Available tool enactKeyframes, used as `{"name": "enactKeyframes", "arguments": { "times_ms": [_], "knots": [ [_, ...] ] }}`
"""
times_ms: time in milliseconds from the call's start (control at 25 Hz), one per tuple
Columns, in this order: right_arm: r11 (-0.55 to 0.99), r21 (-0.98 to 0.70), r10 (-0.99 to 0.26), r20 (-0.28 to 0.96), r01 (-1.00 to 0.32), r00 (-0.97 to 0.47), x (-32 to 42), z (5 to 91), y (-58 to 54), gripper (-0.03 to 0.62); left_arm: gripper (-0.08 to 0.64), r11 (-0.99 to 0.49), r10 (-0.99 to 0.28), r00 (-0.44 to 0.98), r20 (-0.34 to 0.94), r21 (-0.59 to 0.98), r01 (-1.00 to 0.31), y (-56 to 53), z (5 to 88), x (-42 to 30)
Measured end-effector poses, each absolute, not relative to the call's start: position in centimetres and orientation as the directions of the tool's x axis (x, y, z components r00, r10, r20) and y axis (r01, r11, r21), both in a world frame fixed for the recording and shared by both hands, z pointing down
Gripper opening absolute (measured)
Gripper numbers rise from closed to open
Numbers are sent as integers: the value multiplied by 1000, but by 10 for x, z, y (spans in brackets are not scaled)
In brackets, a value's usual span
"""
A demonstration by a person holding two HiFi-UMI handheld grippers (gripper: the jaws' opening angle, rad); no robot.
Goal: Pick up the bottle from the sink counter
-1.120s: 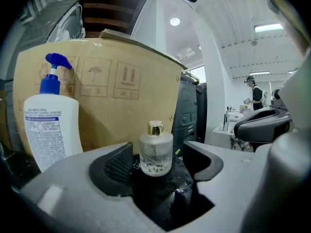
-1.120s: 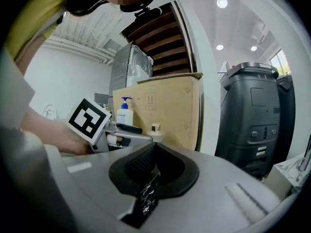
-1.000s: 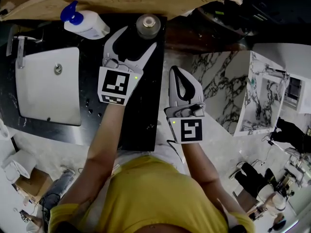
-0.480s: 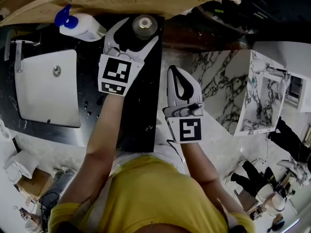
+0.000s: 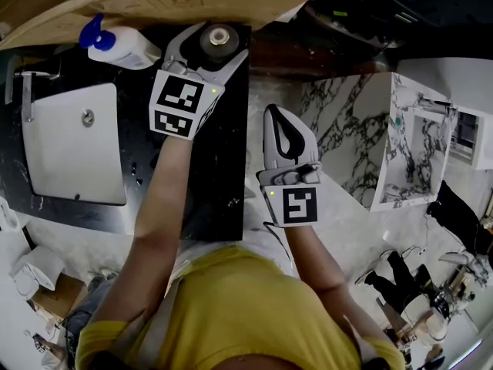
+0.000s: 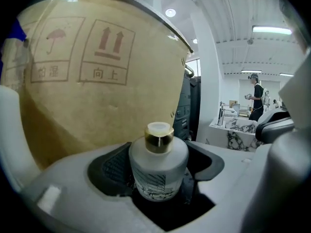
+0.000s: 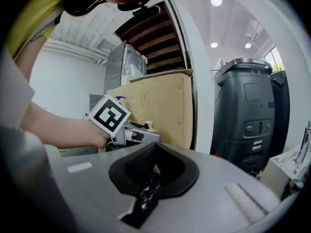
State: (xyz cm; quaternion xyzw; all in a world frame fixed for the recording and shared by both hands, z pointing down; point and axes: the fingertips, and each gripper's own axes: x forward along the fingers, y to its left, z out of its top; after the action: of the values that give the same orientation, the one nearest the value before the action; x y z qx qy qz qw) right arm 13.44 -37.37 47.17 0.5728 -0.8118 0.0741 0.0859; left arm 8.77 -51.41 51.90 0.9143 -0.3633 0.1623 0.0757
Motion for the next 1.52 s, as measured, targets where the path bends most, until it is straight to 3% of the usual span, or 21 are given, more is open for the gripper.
{"name": "enactKeyframes", "arguments": {
  "times_ms": [200, 1000, 1520],
  "knots": [
    [319, -4, -916, 257, -948, -309, 142, 471, -366, 0, 339, -723, -631, 686, 362, 45, -689, -511, 520, 88],
    [307, 115, -948, 124, -945, -293, 129, 388, -311, 0, 339, -744, -626, 723, 292, 51, -666, -394, 406, 54],
    [304, 141, -953, 47, -942, -301, 118, 330, -278, 0, 339, -674, -724, 652, 223, -29, -738, -310, 332, 5]
  ]
}}
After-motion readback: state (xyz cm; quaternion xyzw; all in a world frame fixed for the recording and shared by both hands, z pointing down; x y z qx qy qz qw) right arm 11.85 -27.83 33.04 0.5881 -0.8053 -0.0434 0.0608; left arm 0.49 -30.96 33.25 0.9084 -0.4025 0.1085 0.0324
